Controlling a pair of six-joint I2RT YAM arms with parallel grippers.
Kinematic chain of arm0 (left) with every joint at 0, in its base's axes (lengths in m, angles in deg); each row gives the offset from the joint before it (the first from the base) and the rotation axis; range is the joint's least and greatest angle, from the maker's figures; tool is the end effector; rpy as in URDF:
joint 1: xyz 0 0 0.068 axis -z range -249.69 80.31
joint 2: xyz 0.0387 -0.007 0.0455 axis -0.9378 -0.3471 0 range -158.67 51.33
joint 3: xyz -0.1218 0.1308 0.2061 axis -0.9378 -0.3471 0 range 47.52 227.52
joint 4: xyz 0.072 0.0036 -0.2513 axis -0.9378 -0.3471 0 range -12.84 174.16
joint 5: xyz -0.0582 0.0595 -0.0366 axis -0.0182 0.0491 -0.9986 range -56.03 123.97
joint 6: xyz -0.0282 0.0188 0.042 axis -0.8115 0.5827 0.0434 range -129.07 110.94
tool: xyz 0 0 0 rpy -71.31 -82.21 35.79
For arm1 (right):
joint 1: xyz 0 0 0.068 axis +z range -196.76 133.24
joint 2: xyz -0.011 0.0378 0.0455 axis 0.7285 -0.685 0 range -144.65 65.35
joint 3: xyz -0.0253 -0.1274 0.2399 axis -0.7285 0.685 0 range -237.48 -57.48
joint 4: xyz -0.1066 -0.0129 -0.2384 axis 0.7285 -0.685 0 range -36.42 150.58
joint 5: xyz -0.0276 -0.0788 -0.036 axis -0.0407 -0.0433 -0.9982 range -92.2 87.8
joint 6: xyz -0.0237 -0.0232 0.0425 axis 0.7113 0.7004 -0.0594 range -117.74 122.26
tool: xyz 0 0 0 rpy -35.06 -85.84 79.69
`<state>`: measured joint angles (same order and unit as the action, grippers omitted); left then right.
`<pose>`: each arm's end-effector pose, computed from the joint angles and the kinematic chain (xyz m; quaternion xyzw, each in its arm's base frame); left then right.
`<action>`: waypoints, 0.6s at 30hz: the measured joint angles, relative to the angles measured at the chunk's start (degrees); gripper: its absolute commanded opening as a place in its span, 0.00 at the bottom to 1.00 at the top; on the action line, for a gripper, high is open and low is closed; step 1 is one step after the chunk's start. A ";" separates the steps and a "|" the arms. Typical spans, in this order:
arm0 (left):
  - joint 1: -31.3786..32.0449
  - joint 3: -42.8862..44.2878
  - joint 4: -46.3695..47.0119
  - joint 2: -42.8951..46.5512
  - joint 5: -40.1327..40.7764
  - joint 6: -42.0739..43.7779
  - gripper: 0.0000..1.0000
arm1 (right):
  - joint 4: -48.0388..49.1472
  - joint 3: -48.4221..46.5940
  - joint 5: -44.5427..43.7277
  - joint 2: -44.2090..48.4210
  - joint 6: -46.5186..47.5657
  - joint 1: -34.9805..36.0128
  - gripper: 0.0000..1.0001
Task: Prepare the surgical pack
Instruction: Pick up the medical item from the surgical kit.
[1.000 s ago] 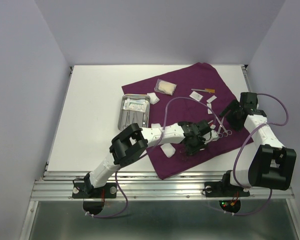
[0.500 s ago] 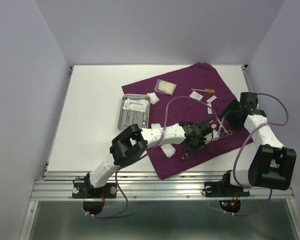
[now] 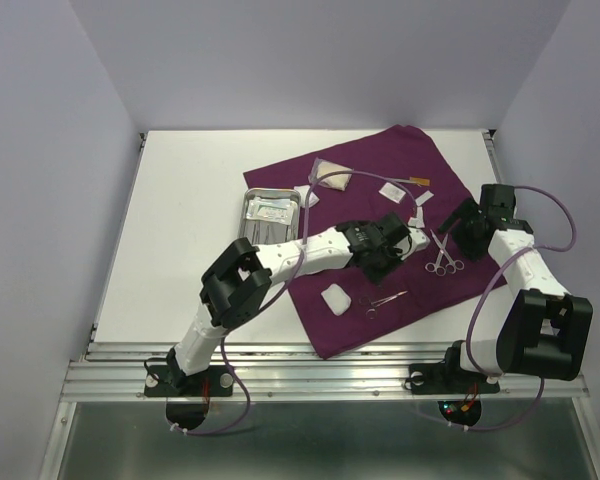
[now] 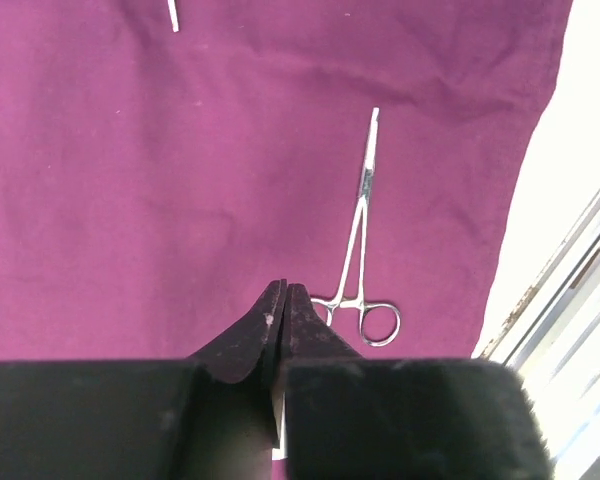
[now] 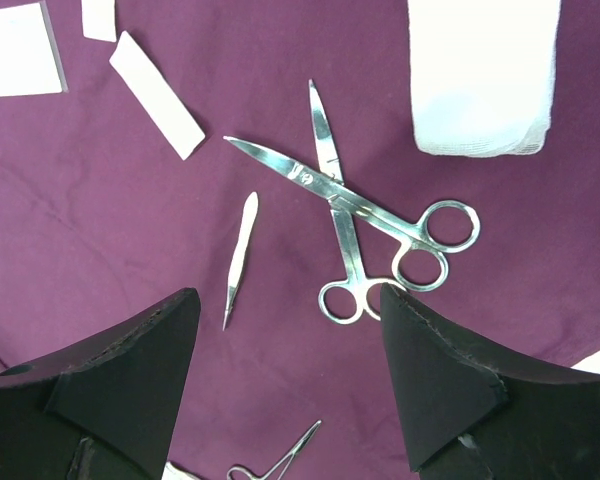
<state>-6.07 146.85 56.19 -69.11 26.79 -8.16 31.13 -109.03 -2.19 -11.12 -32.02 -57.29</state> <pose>0.2072 -0.4281 0.2262 0.5176 0.7790 -0.2317 0.2674 0.2650 -0.0492 0.2322 0.3628 0.8802 0.0630 0.2994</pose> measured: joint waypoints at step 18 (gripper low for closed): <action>3.93 0.48 -2.08 -5.16 -0.09 -0.17 0.52 | 0.17 0.96 0.50 1.29 0.04 0.00 0.79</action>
<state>-2.14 147.33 54.11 -74.27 26.70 -8.33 31.31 -108.07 -1.69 -9.83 -31.98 -57.29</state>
